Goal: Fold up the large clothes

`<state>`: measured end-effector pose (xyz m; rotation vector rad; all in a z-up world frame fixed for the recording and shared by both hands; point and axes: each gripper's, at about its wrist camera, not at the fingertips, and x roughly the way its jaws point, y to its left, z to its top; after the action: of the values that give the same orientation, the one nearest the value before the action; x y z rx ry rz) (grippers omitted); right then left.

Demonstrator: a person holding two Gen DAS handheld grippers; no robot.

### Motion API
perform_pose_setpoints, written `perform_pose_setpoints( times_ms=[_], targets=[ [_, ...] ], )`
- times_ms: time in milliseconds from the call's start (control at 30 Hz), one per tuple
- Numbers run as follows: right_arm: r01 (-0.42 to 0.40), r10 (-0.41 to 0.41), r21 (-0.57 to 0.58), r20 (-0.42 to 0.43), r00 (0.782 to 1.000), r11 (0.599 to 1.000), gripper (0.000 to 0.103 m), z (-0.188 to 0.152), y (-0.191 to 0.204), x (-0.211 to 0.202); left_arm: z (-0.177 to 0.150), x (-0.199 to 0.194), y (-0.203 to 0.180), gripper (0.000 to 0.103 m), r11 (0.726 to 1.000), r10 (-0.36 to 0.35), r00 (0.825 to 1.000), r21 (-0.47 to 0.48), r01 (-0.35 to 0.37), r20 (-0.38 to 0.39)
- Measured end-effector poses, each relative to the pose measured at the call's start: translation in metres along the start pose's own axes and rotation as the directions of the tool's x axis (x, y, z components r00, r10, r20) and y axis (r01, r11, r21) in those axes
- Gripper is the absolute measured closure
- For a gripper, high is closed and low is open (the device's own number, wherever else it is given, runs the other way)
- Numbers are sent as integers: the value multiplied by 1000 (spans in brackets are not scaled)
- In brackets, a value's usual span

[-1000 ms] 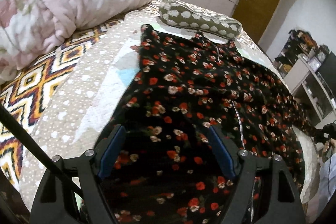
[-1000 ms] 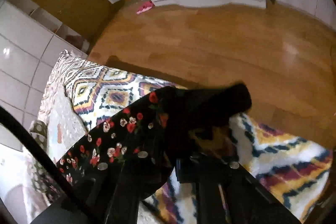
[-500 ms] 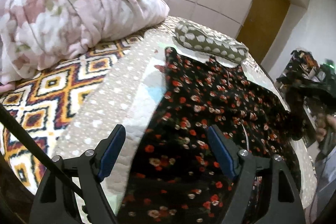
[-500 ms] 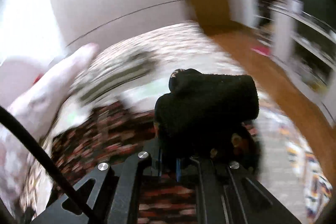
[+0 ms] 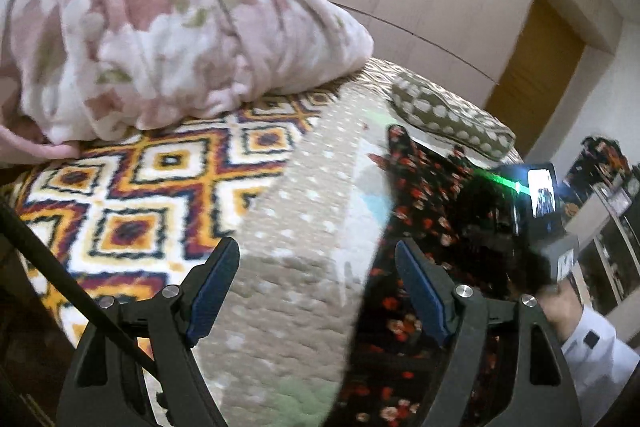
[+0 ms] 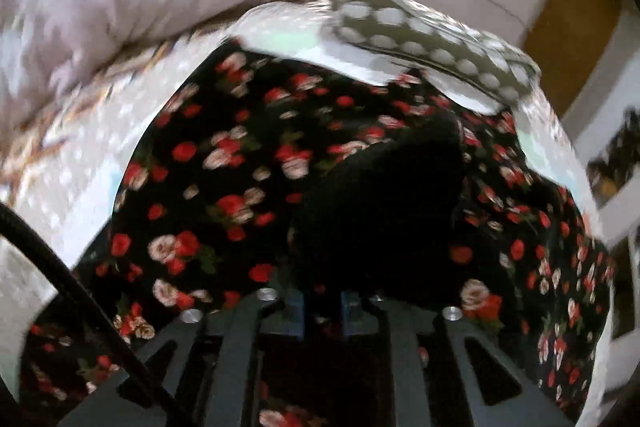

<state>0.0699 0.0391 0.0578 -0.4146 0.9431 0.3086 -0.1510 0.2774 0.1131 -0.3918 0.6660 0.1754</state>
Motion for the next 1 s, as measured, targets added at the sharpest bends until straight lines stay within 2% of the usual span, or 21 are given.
perform_pose_setpoints(
  times_ms=[33,133,233,300,367,433,467,533,567,667,767,900,1000],
  targets=[
    [5,-4,-30,9,1000,1000,67,-1,8,-1,2,-2,5,24,1000,11,1000,-13,-11,10],
    [-23,28,-94,50,998,995,67,0,27,-12,11,-9,15,24,999,39,999,-39,-37,36],
    [-122,126,-75,57,990,990,67,5,30,-21,19,-15,12,24,998,63,997,-29,-61,50],
    [-232,232,-15,56,971,973,67,5,21,-30,23,-16,4,24,998,65,997,-5,-65,52],
    [-328,326,30,58,943,944,61,4,9,-40,25,-15,-11,24,998,55,998,27,-56,44],
    [-383,378,51,86,922,922,57,0,-5,-60,27,-9,-31,23,998,21,1000,63,-22,21],
    [-395,386,61,115,915,917,51,-4,-17,-73,27,-5,-41,22,997,2,1000,80,-3,9],
    [-386,367,96,167,915,918,39,-17,-43,-96,28,8,-64,21,992,-34,999,118,36,-17],
    [-368,342,122,188,920,922,37,-25,-60,-106,29,17,-76,21,989,-55,998,139,58,-31],
    [-293,256,195,196,947,936,37,-53,-108,-120,29,52,-111,21,974,-87,991,200,106,-102],
    [-225,182,274,175,968,935,37,-83,-149,-124,28,93,-145,21,948,-131,972,262,181,-197],
    [-185,136,366,155,979,912,37,-119,-189,-123,29,149,-177,22,929,-67,966,337,151,-248],
    [-183,128,421,156,979,889,37,-139,-212,-122,34,188,-185,23,938,-66,951,306,162,-303]
  ],
)
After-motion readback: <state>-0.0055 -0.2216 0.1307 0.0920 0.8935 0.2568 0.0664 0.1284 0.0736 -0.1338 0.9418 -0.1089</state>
